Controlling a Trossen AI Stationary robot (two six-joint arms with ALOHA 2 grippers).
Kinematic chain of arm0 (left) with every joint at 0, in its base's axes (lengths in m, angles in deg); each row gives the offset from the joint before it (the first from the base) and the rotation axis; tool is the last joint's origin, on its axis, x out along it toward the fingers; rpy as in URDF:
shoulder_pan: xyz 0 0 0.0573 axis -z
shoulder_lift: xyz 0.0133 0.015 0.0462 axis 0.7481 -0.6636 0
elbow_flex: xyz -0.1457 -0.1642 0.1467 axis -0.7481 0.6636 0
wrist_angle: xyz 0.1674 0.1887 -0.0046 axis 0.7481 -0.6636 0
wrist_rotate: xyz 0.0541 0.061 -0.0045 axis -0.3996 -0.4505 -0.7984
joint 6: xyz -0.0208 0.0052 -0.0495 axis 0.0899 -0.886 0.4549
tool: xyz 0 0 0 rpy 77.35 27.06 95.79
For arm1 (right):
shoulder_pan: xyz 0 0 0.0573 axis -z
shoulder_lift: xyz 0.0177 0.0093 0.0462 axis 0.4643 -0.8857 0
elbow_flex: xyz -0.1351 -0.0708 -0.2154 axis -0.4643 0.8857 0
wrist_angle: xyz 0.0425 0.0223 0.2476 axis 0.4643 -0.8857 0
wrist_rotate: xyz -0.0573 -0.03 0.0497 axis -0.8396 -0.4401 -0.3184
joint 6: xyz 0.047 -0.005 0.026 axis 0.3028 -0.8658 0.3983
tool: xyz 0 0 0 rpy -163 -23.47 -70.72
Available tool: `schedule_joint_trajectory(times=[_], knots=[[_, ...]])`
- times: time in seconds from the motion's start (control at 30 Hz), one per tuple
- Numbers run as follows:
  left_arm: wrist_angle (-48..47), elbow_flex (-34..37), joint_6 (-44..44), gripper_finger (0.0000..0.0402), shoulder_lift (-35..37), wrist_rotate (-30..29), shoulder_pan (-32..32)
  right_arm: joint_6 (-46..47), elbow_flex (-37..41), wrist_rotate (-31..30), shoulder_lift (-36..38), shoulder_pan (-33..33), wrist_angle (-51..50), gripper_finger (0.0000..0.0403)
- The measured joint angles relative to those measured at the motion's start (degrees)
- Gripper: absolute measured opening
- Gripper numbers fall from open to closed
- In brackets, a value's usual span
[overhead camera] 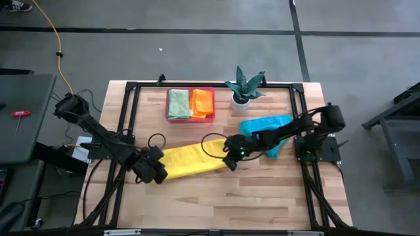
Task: Fold microfiber towels
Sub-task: Fold the yellow microfiber towel
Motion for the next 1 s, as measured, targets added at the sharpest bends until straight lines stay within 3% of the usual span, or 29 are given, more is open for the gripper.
schedule_joint_trajectory(times=[0.23, 0.4, 0.63, 1.0], knots=[[0.22, -0.29, 1.64, 0.0000, -7.47, 2.16, -0.34, 3.42, -4.02, -6.00, -3.28, -0.03, -9.65, 0.0000], [2.37, -0.49, -0.42, 0.0000, -9.74, 0.81, -3.01, 8.13, -4.05, -6.19, -2.89, -2.11, -13.64, 0.0000], [4.88, -0.17, -12.03, 0.0000, -10.11, -0.52, -9.76, 16.47, -4.05, -8.84, -2.86, -7.31, -14.15, 0.0000], [0.57, -0.83, -25.23, 0.0000, -5.89, 6.42, -12.65, 19.82, -4.13, -10.92, -1.14, -8.85, -19.81, 0.0000]])
